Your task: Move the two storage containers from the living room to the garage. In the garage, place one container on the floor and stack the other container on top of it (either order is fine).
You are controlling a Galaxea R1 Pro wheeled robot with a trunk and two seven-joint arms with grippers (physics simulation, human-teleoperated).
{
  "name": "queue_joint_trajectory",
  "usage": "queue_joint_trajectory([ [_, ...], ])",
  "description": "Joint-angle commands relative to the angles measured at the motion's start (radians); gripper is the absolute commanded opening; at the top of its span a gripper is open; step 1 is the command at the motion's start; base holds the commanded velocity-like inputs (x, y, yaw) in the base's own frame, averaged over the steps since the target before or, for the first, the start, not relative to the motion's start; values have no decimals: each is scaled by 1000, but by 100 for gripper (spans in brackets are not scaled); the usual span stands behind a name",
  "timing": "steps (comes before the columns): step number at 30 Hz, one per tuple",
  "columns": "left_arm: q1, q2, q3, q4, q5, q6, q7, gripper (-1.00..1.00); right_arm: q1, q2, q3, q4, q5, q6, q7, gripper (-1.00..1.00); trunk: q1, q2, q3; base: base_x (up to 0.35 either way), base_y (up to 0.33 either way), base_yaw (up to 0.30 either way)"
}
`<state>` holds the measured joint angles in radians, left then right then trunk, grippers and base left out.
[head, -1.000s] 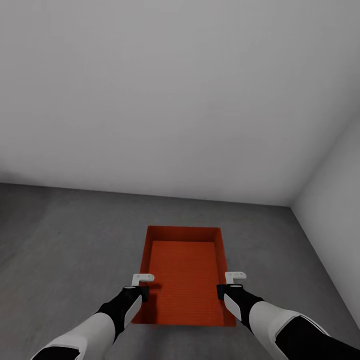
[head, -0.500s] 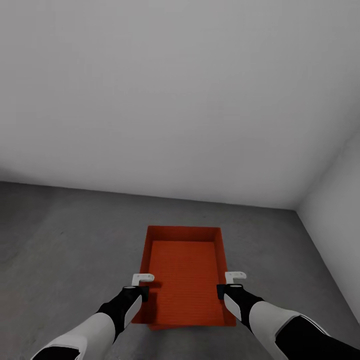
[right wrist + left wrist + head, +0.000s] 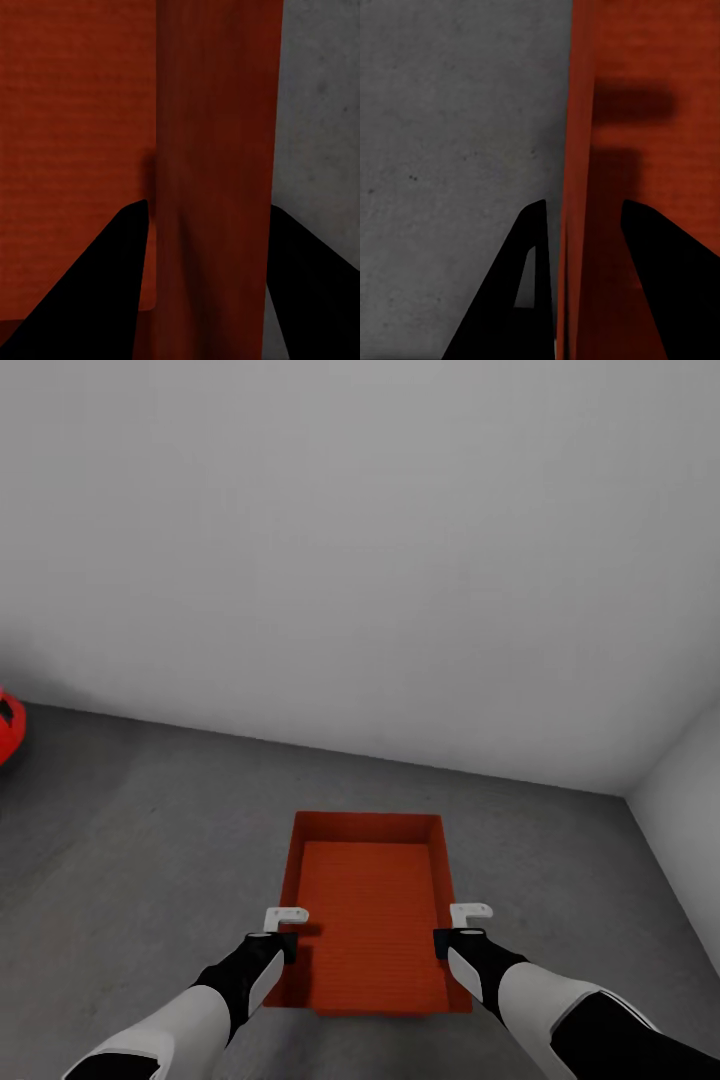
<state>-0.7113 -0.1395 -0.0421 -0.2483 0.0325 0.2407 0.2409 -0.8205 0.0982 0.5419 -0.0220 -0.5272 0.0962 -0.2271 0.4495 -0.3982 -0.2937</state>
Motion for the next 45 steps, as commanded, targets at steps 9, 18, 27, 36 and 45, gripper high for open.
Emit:
queue_joint_trajectory([
  [9,-1,-2,19,3,-5,8,5,-100,0,8,89,-3,10,-35,-54,-100,0,-2,-2,78,0,4],
  [18,-1,-2,19,1,-5,8,5,-100,-1,9,89,-3,10,-35,-54,-100,0,-2,-2,199,0,0],
  [27,-1,-2,19,1,-5,8,5,-100,-1,8,89,-3,10,-35,-54,-100,0,-2,-2,8,0,115],
  [36,-1,-2,19,1,-5,8,5,-100,-1,8,89,-3,11,-35,-54,-100,0,-2,-2,0,0,75],
  [45,-1,-2,19,1,-5,8,5,-100,-1,9,89,-3,10,-34,-54,-100,0,-2,-2,0,0,-54],
])
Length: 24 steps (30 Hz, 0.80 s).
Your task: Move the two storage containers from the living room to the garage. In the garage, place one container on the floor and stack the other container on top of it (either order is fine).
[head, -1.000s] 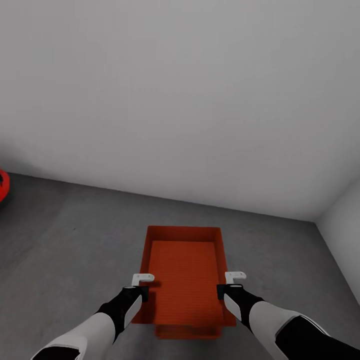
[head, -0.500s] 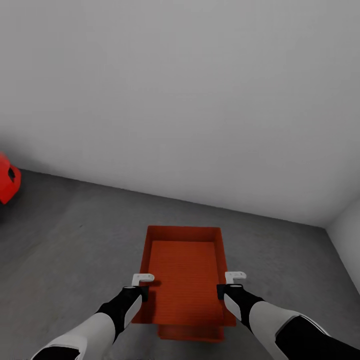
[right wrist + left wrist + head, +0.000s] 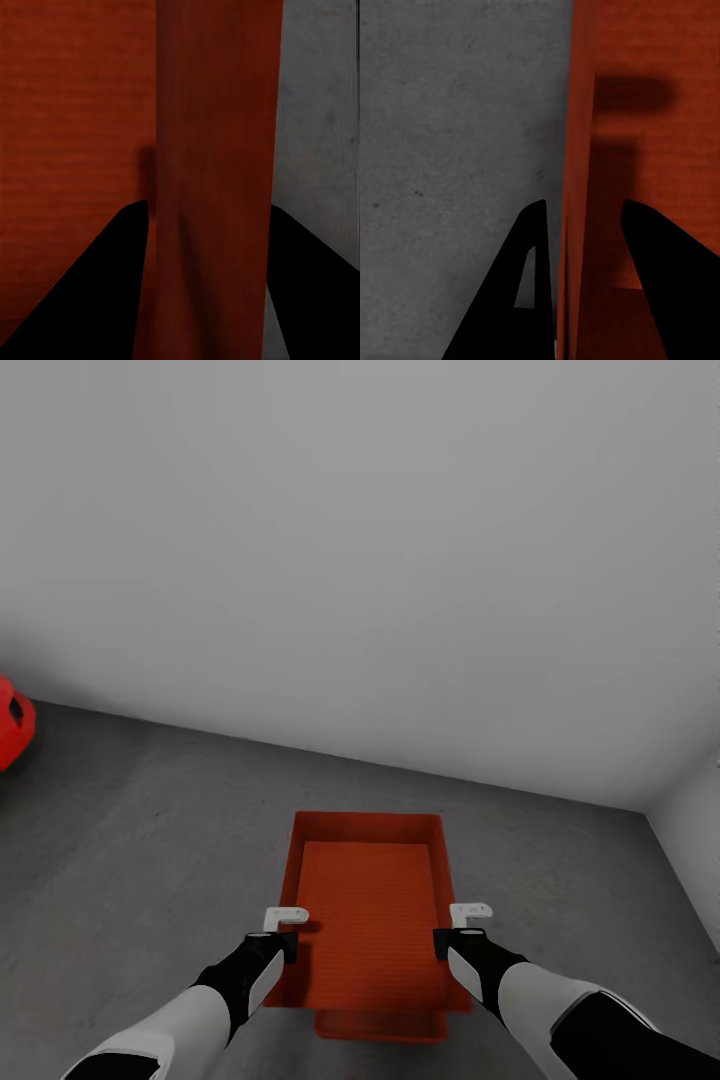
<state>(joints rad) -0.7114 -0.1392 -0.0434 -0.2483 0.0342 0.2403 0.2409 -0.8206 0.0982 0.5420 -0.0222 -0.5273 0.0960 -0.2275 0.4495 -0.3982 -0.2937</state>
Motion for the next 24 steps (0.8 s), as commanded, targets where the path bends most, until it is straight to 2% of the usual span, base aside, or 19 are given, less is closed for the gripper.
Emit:
queue_joint_trajectory([
  [1,0,-2,20,1,-7,8,5,-100,0,9,88,-2,10,-33,-53,-100,0,-2,-2,0,0,-214],
  [11,0,-2,20,1,-7,8,5,-100,-1,9,88,-2,10,-33,-53,-100,0,-2,-2,0,0,-225],
  [24,0,-2,20,1,-7,8,5,-100,0,9,88,-2,10,-33,-53,-100,0,-2,-2,0,0,-16],
])
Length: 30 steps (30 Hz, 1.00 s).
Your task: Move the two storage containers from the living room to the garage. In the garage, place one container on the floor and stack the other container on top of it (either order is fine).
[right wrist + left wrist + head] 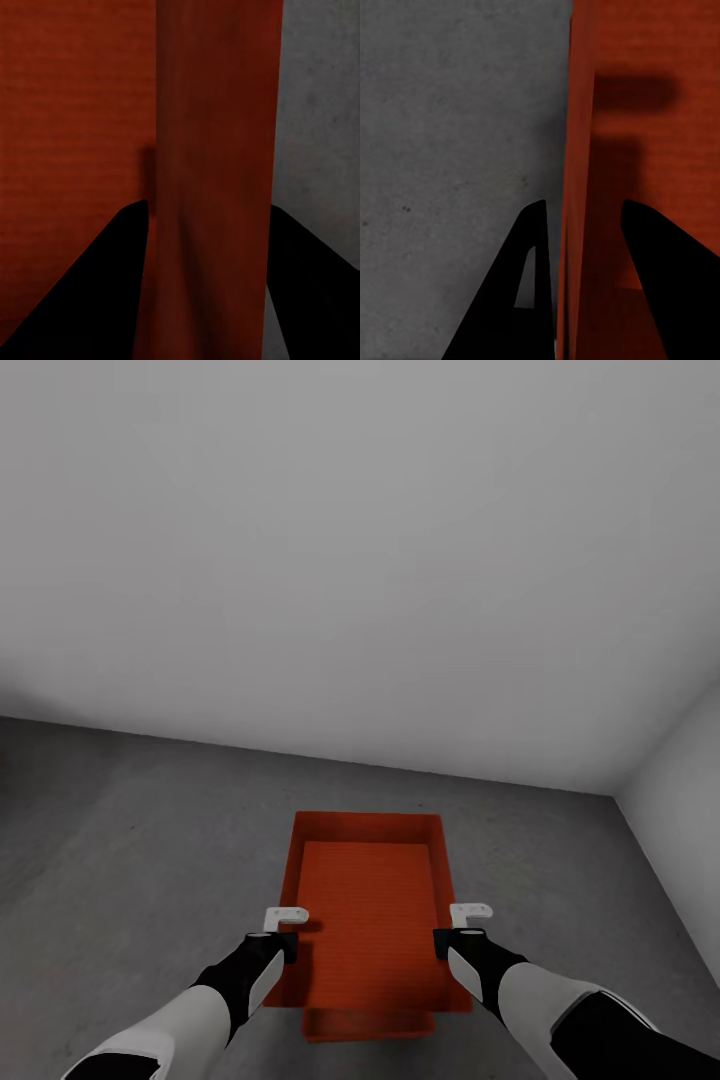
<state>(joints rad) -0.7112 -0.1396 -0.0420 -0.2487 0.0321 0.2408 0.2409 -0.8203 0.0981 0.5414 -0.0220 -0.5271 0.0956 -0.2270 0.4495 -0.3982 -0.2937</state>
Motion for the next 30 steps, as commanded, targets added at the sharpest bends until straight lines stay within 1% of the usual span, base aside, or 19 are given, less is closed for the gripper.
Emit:
queue_joint_trajectory([
  [1,-1,-2,19,2,-4,8,5,-100,0,9,89,-3,10,-33,-54,-100,0,-2,-2,0,0,0],
  [8,-1,-2,19,2,-4,8,5,-100,-1,9,89,-3,10,-33,-54,-100,0,-2,-4,0,0,0],
  [30,-1,-2,19,2,-4,8,5,-100,-1,8,89,-3,10,-34,-54,-100,0,-2,-38,0,0,0],
])
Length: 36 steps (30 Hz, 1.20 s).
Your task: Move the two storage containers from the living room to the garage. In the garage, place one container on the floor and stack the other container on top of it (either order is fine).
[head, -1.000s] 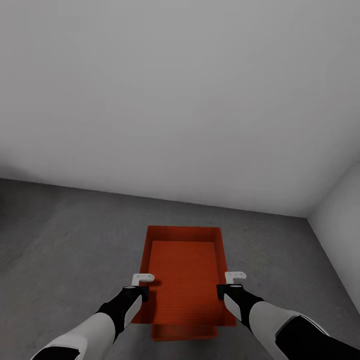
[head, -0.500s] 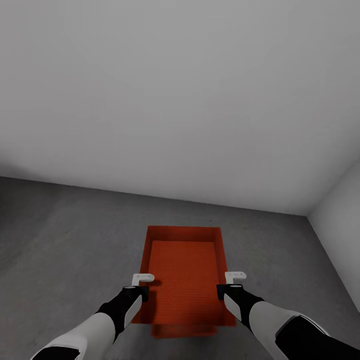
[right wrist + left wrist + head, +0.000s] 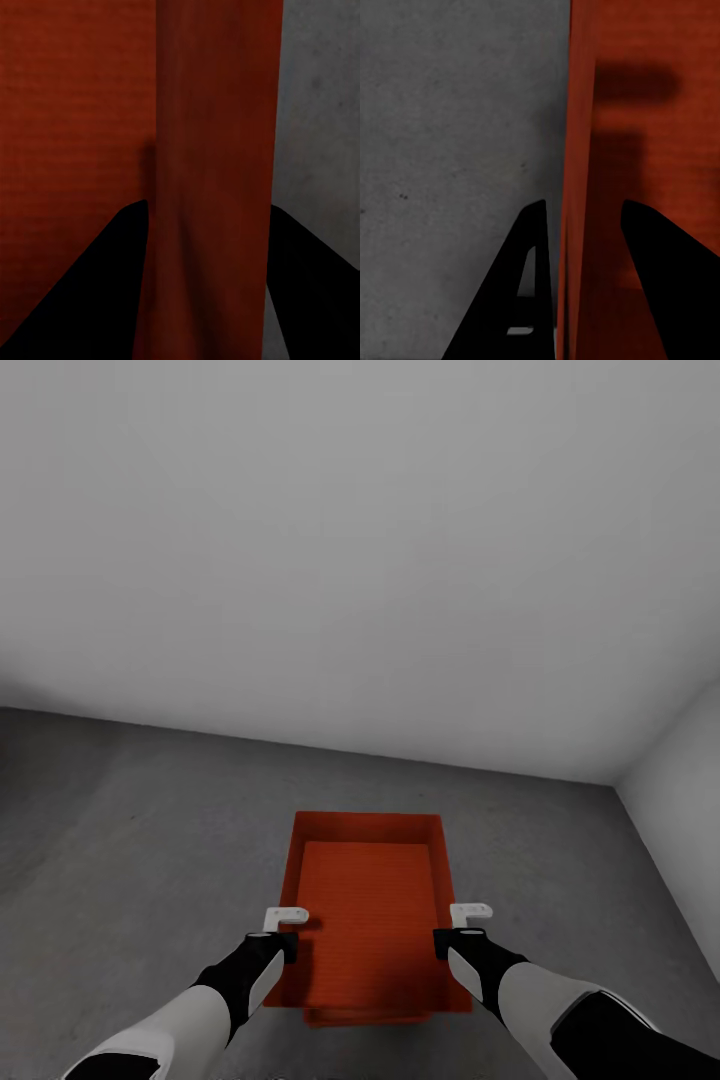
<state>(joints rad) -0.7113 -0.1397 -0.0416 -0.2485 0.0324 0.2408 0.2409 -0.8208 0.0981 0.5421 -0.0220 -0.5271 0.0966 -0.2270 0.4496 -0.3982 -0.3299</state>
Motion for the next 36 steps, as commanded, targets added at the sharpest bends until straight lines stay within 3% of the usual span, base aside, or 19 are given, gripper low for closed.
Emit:
queue_joint_trajectory([
  [1,-1,-1,19,2,-5,8,4,-100,-1,8,88,-3,10,-35,-55,-100,0,-2,-3,0,0,0],
  [36,-1,-1,19,2,-5,8,4,-100,0,9,88,-3,10,-35,-55,-100,0,-2,-58,0,0,0],
])
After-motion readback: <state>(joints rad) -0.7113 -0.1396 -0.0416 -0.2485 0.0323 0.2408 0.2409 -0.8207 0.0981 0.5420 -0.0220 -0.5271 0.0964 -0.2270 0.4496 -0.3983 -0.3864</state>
